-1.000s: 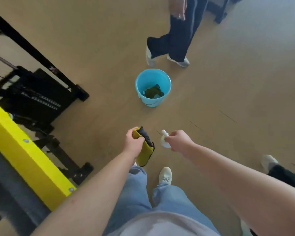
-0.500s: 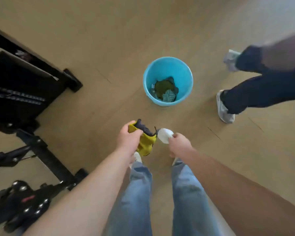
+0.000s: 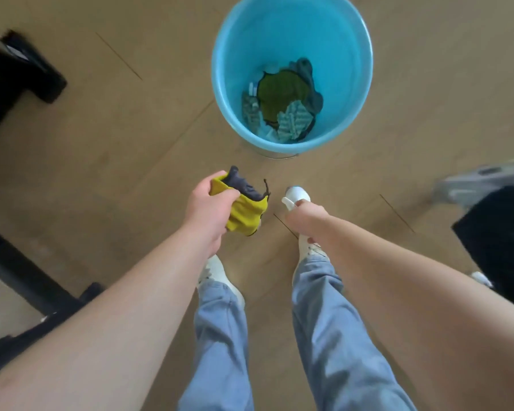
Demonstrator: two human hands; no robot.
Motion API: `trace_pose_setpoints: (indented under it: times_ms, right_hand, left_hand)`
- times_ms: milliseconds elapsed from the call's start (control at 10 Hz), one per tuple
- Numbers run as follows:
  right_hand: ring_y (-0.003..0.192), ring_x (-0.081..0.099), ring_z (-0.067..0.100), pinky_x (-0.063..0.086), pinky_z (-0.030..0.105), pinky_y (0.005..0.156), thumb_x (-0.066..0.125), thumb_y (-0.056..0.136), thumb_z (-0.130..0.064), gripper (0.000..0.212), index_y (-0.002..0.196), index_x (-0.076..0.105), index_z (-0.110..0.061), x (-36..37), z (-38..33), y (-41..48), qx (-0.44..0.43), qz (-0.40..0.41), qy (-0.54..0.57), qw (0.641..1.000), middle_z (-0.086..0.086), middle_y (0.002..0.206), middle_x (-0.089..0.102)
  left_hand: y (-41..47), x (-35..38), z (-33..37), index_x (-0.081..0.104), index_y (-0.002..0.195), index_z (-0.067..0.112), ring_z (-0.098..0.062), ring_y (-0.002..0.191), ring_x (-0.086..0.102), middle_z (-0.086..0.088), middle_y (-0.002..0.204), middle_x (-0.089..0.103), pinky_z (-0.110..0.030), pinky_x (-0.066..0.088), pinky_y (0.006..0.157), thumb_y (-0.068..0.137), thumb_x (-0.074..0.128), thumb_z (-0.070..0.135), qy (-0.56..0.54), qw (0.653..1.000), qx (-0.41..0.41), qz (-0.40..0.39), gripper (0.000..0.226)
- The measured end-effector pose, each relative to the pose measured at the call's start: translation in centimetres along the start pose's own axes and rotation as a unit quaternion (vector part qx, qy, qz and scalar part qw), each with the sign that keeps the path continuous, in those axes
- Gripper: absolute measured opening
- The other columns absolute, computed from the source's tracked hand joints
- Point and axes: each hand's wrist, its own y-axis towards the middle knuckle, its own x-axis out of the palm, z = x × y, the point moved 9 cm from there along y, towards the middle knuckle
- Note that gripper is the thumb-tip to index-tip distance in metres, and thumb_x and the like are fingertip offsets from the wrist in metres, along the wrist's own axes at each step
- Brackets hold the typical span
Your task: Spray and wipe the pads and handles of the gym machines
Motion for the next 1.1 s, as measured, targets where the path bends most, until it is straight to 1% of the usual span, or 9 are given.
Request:
trace_pose_setpoints:
  times_ms: [300,400,500,600,700,800,900,1000,1100]
  right_hand:
    - [0.098,0.066,0.027,0.058,0.04,0.091,0.054,0.095,-0.033,0.039,0.131,0.06,-0.022,-4.0,1.5,-2.4,-0.049,0.029,0.124,0.991,0.008,0.123,0.068]
    - [0.094,0.066,0.022,0.058,0.041,0.08,0.057,0.103,-0.042,0.035,0.134,0.063,-0.026,-5.9,-0.9,-7.2,-0.117,-0.054,0.379,0.917,0.001,0.123,0.068]
    - [0.084,0.069,0.026,0.059,0.042,0.076,0.058,0.105,-0.039,0.031,0.126,0.066,-0.019,-7.8,-4.1,-12.0,-0.133,-0.185,0.581,0.782,0.005,0.105,0.07]
    - [0.078,0.069,0.027,0.061,0.041,0.074,0.062,0.103,-0.026,0.031,0.131,0.062,-0.012,-12.5,-5.9,-14.4,-0.175,-0.175,0.647,0.722,0.012,0.105,0.066]
    - [0.072,0.07,0.022,0.061,0.035,0.067,0.062,0.102,-0.011,0.025,0.127,0.064,-0.007,-17.4,-7.1,-15.3,-0.21,-0.103,0.67,0.704,0.011,0.096,0.07]
    - [0.078,0.068,0.024,0.06,0.034,0.065,0.061,0.1,-0.009,0.014,0.111,0.068,-0.012,-20.0,-7.5,-15.8,-0.196,-0.044,0.644,0.738,0.011,0.097,0.067]
    - [0.101,0.071,0.025,0.062,0.036,0.075,0.062,0.1,-0.015,0.02,0.119,0.068,-0.017,-20.8,-7.4,-15.5,-0.184,0.002,0.568,0.803,0.008,0.113,0.067]
    - [0.1,0.071,0.023,0.062,0.037,0.075,0.061,0.1,-0.016,0.016,0.113,0.069,-0.021,-20.1,-7.4,-15.8,-0.19,-0.005,0.544,0.817,0.007,0.114,0.067]
    - [0.1,0.07,0.023,0.062,0.039,0.076,0.06,0.101,-0.017,0.011,0.107,0.068,-0.023,-19.3,-6.4,-15.9,-0.177,0.005,0.525,0.832,0.007,0.114,0.067]
  left_hand:
    - [-1.5,3.4,3.4,0.064,0.116,0.037,-0.024,0.104,0.068,0.0,0.113,0.071,-0.045,0.058,0.089,0.093,0.063,0.005,0.013,1.0,0.011,-0.021,0.039]
    - [-3.3,5.1,6.6,0.066,0.109,0.029,-0.022,0.09,0.07,-0.003,0.102,0.074,-0.038,0.058,0.081,0.097,0.059,0.002,-0.038,0.998,0.011,-0.052,0.03]
    - [-4.4,6.7,9.2,0.066,0.119,0.017,-0.026,0.089,0.071,-0.012,0.105,0.075,-0.041,0.058,0.079,0.099,0.053,0.002,-0.095,0.991,0.008,-0.097,0.028]
    - [-5.5,7.5,12.5,0.06,0.135,0.02,-0.03,0.104,0.07,-0.013,0.122,0.072,-0.044,0.058,0.085,0.101,0.052,0.009,-0.153,0.981,0.023,-0.121,0.037]
    - [-6.4,7.5,16.5,0.052,0.143,0.036,-0.021,0.113,0.064,-0.001,0.132,0.065,-0.04,0.055,0.088,0.103,0.051,0.021,-0.071,0.987,0.083,-0.122,0.043]
    - [-6.5,7.1,18.5,0.027,0.157,0.045,-0.02,0.133,0.05,0.006,0.156,0.044,-0.048,0.046,0.109,0.1,0.057,0.03,0.16,0.971,0.138,-0.114,0.067]
    - [-6.2,5.4,19.2,0.025,0.159,0.039,-0.02,0.126,0.055,0.002,0.162,0.033,-0.05,0.044,0.112,0.099,0.056,0.028,0.204,0.964,0.152,-0.08,0.068]
    - [-6.4,3.6,19.1,0.035,0.156,0.029,-0.01,0.089,0.058,0.004,0.142,0.05,-0.047,0.053,0.101,0.102,0.048,0.02,0.192,0.969,0.147,-0.053,0.056]
    - [-6.7,1.9,18.1,0.042,0.152,0.025,-0.009,0.093,0.057,0.008,0.122,0.054,-0.045,0.054,0.099,0.104,0.044,0.018,0.207,0.97,0.127,-0.029,0.049]
